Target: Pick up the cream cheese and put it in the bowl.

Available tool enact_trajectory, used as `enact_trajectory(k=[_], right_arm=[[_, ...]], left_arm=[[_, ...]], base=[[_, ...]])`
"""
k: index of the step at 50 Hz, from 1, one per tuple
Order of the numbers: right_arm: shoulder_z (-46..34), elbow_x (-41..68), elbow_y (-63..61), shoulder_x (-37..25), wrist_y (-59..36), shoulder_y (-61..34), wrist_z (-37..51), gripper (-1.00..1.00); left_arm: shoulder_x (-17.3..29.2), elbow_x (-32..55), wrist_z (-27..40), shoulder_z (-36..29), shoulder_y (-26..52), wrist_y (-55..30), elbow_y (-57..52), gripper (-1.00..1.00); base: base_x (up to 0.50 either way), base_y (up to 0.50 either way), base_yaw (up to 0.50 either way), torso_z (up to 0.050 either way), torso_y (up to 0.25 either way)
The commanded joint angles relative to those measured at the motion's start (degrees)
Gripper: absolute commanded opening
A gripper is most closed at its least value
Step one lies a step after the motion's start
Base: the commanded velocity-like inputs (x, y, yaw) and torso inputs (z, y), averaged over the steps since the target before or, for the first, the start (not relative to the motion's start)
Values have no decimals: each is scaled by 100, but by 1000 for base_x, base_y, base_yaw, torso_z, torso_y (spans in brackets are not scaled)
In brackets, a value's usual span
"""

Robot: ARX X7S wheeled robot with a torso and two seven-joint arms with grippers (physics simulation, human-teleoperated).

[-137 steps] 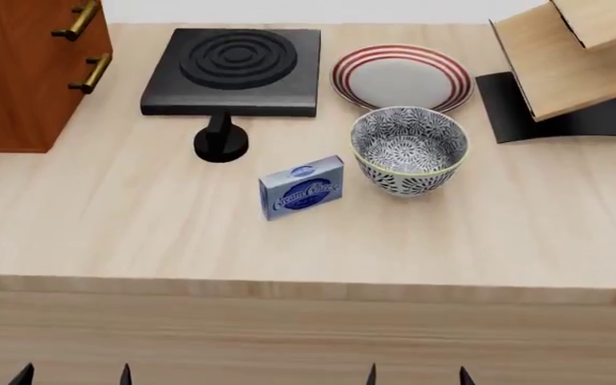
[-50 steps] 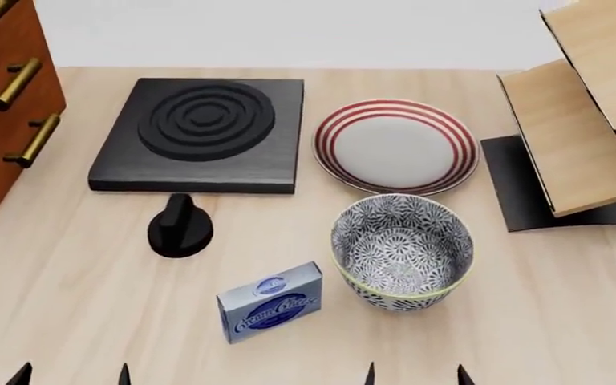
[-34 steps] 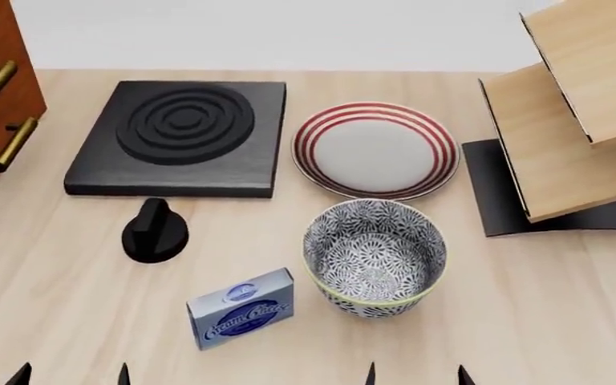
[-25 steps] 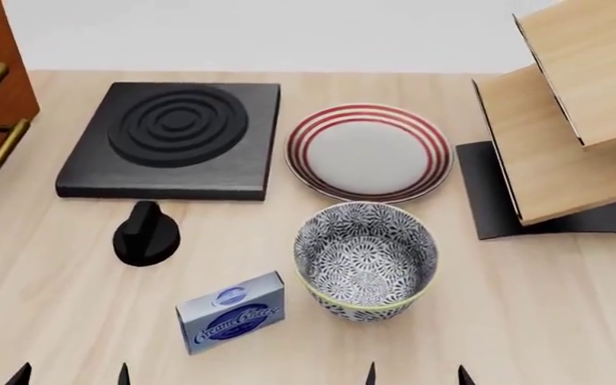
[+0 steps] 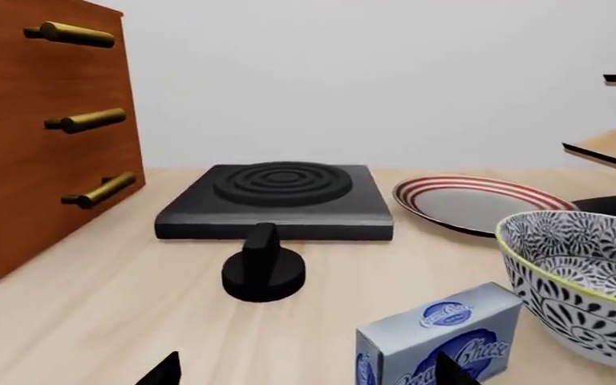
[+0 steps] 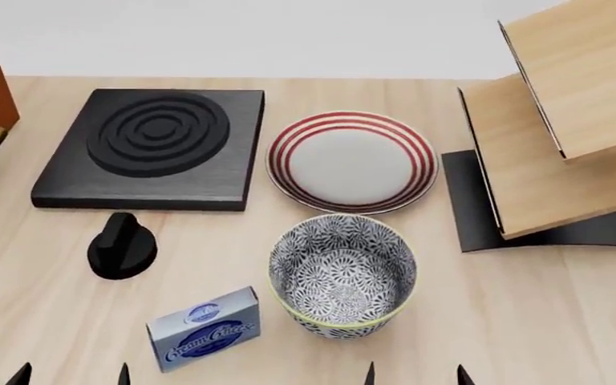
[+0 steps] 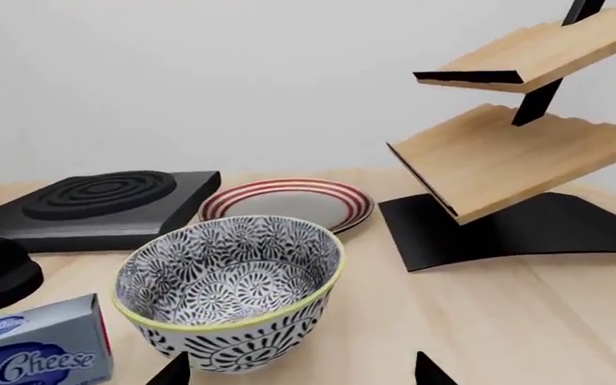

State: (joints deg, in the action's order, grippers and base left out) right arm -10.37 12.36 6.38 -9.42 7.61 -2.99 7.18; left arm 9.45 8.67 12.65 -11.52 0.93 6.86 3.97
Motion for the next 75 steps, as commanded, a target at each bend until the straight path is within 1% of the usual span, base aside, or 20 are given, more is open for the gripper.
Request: enact_trajectory(k=[1, 16, 48, 62, 72, 75], right_arm=[[-38, 23, 2, -32, 20, 0, 36, 100], [-102, 34, 13, -69, 11, -20, 82, 100], [-187, 120, -15, -142, 42, -11, 163, 100], [-224, 150, 5, -172, 103, -13, 175, 100], [-138, 148, -73, -245, 3, 13, 359, 100], [130, 471, -92, -295, 146, 100, 346, 100]], left_arm=[[27, 29, 39, -37, 11, 11, 3, 100], [68, 71, 80, -81, 18, 22, -2, 100], [142, 137, 175, -178, 31, 16, -6, 100], [167, 165, 211, -212, 41, 52, 14, 100], [190, 208, 220, -231, 43, 69, 10, 100], [193, 214, 232, -236, 47, 72, 16, 100]], base=[[105, -78, 0, 0, 0], [120, -16, 0, 0, 0], [202, 0, 0, 0, 0], [-2, 0, 0, 0, 0], [0, 0, 0, 0, 0], [0, 0, 0, 0, 0]])
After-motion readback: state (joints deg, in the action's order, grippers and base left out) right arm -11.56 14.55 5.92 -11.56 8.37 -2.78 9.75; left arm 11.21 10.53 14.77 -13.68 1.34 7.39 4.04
